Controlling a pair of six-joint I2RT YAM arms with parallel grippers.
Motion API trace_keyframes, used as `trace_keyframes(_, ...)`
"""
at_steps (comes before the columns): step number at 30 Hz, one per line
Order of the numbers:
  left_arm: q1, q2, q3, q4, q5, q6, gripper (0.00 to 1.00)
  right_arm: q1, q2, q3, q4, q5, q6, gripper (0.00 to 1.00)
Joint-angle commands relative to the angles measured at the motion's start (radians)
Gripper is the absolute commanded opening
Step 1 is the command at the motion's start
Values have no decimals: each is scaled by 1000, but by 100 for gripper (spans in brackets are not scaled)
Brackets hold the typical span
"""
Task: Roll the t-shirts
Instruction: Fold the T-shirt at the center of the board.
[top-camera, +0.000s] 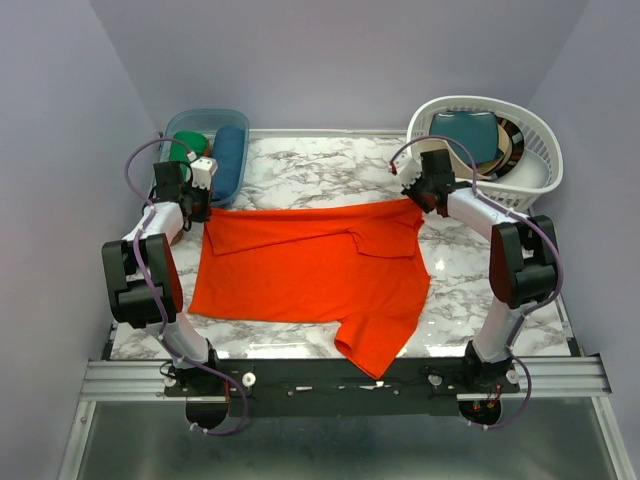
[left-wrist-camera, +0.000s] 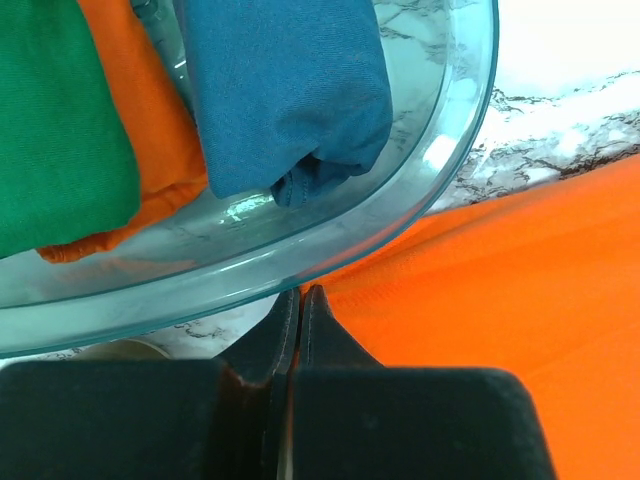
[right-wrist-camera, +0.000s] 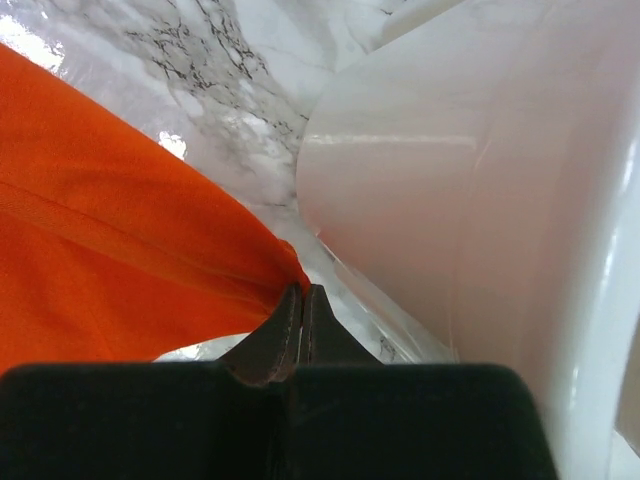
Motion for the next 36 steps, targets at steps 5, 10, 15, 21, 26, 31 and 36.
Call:
trace_keyframes(5,1,-62,52,-25,5,-19,0,-12,-164,1,-55,44,47,1)
trace_keyframes(10,3,-229,66,-111,106,-115,0,-10,-338,11,-132,11,127,1)
trace_keyframes(15,-6,-408,37,-181,200,-159,0,-12,-480,5,-218,-32,192,1)
trace_keyframes(21,-8,-641,19,-280,232,-96,0,-10,-755,-76,-230,-54,221,1)
trace_keyframes(26,-6,-881,-12,-215,114,-171,0,-10,-1003,-87,-271,-43,270,1)
trace_keyframes(31,-8,-1056,60,-266,57,-188,0,-10,-1169,-6,-403,-89,291,1)
trace_keyframes(36,-8,-1182,152,-318,40,-195,0,-10,-1298,85,-537,-132,328,1)
